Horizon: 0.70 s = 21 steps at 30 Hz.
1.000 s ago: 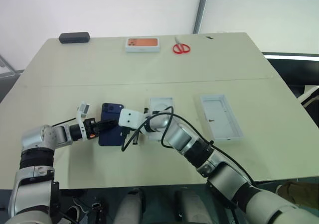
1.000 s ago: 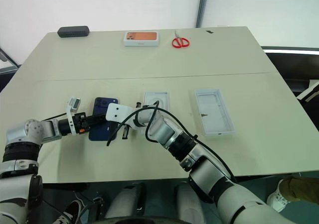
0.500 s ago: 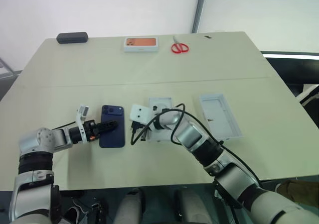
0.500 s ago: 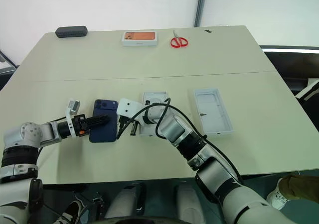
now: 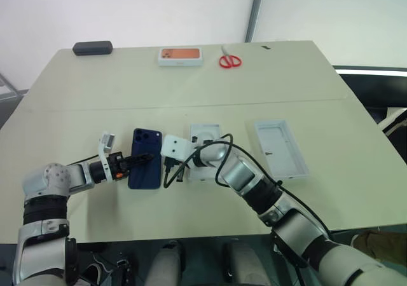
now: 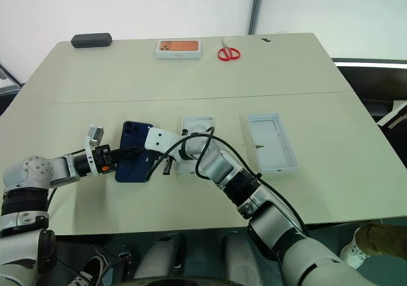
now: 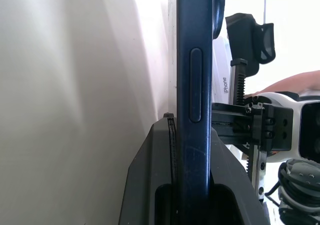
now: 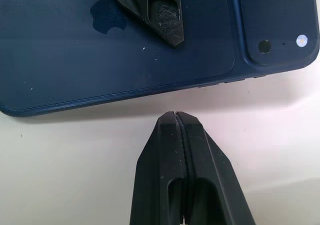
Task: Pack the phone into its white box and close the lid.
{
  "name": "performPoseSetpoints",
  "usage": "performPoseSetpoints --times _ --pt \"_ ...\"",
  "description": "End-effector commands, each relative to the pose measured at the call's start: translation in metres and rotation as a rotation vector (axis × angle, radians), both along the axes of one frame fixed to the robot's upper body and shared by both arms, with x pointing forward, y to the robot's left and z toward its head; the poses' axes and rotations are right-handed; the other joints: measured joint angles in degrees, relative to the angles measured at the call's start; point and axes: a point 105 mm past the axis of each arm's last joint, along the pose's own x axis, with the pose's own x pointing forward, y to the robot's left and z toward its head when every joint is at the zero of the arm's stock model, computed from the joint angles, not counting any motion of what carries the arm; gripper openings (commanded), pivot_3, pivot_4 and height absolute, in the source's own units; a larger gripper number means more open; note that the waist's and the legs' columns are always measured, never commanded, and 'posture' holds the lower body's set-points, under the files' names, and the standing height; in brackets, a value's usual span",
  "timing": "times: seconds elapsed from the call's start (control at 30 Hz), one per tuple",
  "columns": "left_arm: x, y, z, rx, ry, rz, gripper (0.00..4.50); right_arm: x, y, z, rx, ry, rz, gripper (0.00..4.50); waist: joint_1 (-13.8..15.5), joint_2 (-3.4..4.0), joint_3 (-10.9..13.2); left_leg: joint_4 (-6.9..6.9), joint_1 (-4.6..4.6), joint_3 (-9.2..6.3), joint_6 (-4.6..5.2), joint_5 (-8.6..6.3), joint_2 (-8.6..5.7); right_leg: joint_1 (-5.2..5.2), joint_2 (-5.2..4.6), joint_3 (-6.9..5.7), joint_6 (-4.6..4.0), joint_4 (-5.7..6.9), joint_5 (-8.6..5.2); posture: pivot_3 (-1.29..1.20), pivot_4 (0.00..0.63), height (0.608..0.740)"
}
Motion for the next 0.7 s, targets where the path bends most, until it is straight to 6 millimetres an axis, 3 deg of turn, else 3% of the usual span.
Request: performPoseSetpoints --times 0.03,0.23,0.4,0.5,0.6,0.7 --pt "-0.005 0.002 -0.008 0.006 0.054 0.012 0.01 -0.002 0.006 0.008 0.022 -0.032 0.021 0.00 0.00 0.00 0.00 0.00 0.00 0.00 0.00 0.00 0.00 0.00 0.00 0.00 0.00 0.00 0.00 0.00 0.150 0.740" --pt "-0.001 0.008 0.001 -0.069 0.055 0.060 0.01 0.000 0.005 0.017 0.072 -0.009 0.010 0.00 -0.04 0.00 0.00 -0.01 0.00 0.00 0.00 0.00 0.00 -0.02 0.00 0.00 0.00 0.00 0.00 0.00 0.150 0.740" --pt "-0.002 0.014 0.014 -0.196 0.043 0.092 0.01 -0.005 0.004 0.062 0.334 0.063 0.057 0.00 -0.15 -0.08 0.06 -0.02 -0.03 0.00 0.00 0.00 0.04 -0.06 0.03 0.01 0.00 0.01 0.00 0.00 0.150 0.740" --pt "-0.003 0.015 0.023 -0.253 0.022 0.097 0.01 -0.007 -0.011 0.071 0.413 0.155 0.069 0.00 -0.02 -0.09 0.06 -0.02 -0.05 -0.02 0.00 0.00 0.05 -0.08 0.02 0.00 0.00 0.00 0.00 0.00 0.150 0.740" --pt "-0.004 0.015 0.031 -0.299 -0.007 0.095 0.00 -0.006 -0.024 0.064 0.372 0.133 0.056 0.89 0.10 -0.12 0.07 -0.01 -0.06 -0.01 0.00 0.00 0.04 -0.07 -0.01 0.00 0.00 0.00 0.00 0.00 0.150 0.740" --pt "-0.005 0.013 0.029 -0.241 -0.069 0.105 0.00 -0.016 -0.050 0.056 0.312 0.124 0.084 2.30 0.20 -0.13 0.08 -0.01 -0.09 -0.01 -0.01 0.00 0.01 -0.07 -0.08 -0.01 0.00 -0.03 0.00 0.00 0.150 0.740"
